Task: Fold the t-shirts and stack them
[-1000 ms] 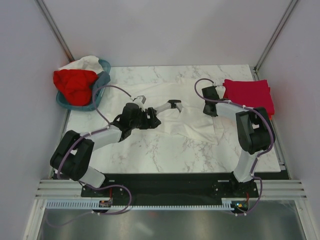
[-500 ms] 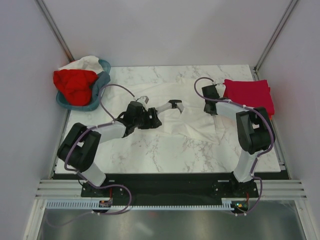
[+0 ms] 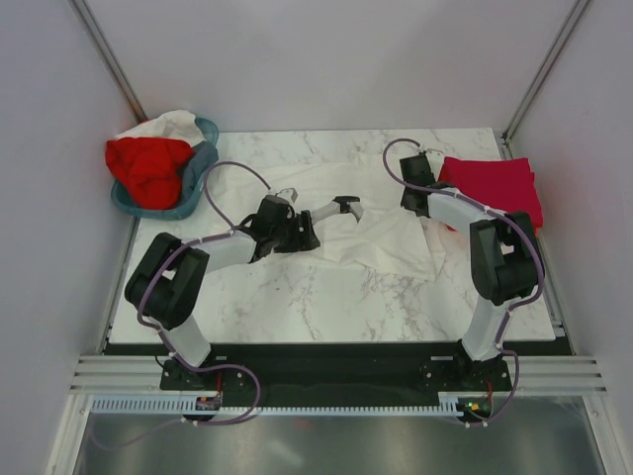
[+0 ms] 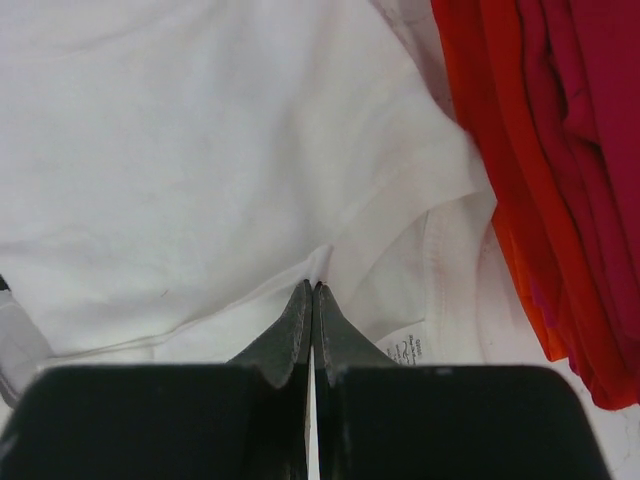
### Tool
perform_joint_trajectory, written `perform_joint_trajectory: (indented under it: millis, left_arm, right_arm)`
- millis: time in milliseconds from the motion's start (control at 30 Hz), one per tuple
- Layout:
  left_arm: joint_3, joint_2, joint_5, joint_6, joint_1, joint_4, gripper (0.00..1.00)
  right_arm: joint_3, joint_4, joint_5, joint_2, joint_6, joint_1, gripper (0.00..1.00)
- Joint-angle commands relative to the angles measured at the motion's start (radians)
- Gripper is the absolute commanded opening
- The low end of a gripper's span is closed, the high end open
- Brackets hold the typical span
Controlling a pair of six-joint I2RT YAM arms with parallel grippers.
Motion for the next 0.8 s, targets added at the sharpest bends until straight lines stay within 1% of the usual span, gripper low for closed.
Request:
perform_joint_trajectory:
  millis: [0,333,400,600,667,700,733,767]
  left_arm:
    - [0.019,0.028,-0.051,0.014,-0.003,-0.072,0.78]
    - [0.018,0.018,-0.068,0.025,-0.008,-0.072,0.78]
    - [0.019,0.018,-0.072,0.026,-0.011,-0.098,0.78]
    - [0.022,0.013,-0.088,0.031,-0.019,-0.104,0.78]
    - [0.022,0.012,-0.094,0.034,-0.022,-0.108,0.78]
    - [0.021,0.012,-0.097,0.034,-0.023,-0.108,0.78]
    - [0.024,0.007,-0.098,0.034,-0.025,-0.108,0.78]
    - [0.024,0.005,-0.098,0.035,-0.026,-0.108,0.78]
  right_arm:
    - [0.059,0.020,-0.019,-0.013,-0.024,-0.006,0.02]
    - [0.165,-0.002,-0.047,0.069,-0.038,-0.004,0.03]
    - [0.185,-0.008,-0.050,0.085,-0.044,-0.004,0.03]
    - [0.254,-0.026,-0.061,0.153,-0.052,-0.004,0.06]
    - [0.272,-0.033,-0.068,0.171,-0.056,-0.006,0.14]
    - [0.279,-0.039,-0.072,0.176,-0.056,-0.004,0.22]
    - [0.288,-0.046,-0.069,0.176,-0.046,-0.006,0.33]
    - [0.285,-0.057,-0.061,0.173,-0.041,-0.006,0.52]
